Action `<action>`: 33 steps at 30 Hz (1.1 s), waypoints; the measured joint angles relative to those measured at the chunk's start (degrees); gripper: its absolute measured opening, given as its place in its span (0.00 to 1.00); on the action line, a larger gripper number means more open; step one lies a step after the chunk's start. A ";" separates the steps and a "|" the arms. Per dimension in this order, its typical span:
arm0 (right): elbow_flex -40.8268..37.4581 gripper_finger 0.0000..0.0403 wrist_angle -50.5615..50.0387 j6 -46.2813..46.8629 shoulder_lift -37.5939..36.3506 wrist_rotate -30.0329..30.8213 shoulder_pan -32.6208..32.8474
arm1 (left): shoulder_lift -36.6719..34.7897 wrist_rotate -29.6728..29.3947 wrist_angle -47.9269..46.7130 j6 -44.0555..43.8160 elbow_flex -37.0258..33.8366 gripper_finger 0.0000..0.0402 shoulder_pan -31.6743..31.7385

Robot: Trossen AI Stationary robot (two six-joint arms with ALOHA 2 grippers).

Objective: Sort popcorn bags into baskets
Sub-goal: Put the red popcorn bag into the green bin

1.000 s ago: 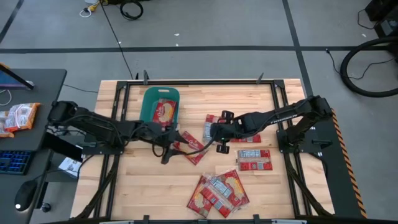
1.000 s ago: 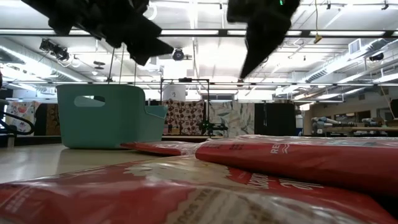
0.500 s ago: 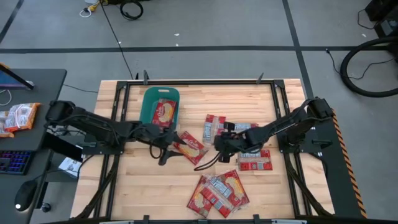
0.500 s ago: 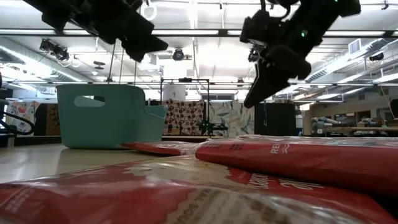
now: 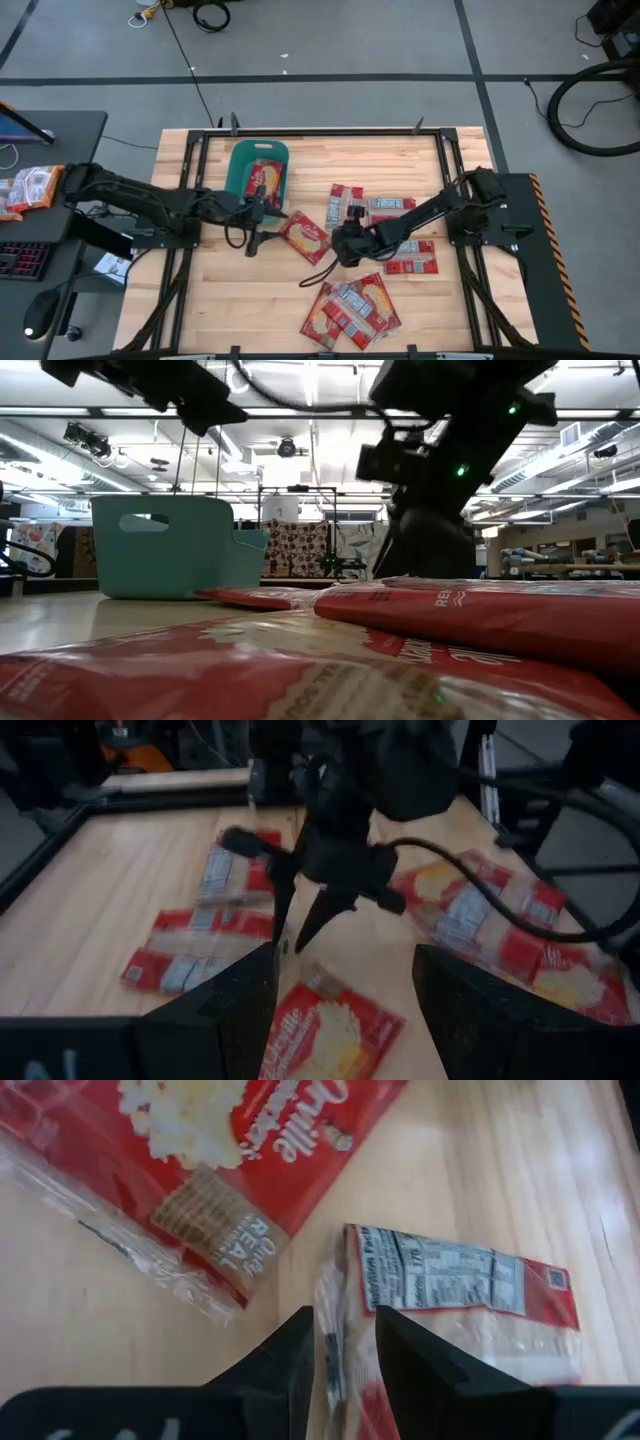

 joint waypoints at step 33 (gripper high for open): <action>10.13 0.01 -14.97 -7.78 -0.11 6.41 0.63 | -0.87 -0.04 -6.48 7.60 0.04 0.59 -0.63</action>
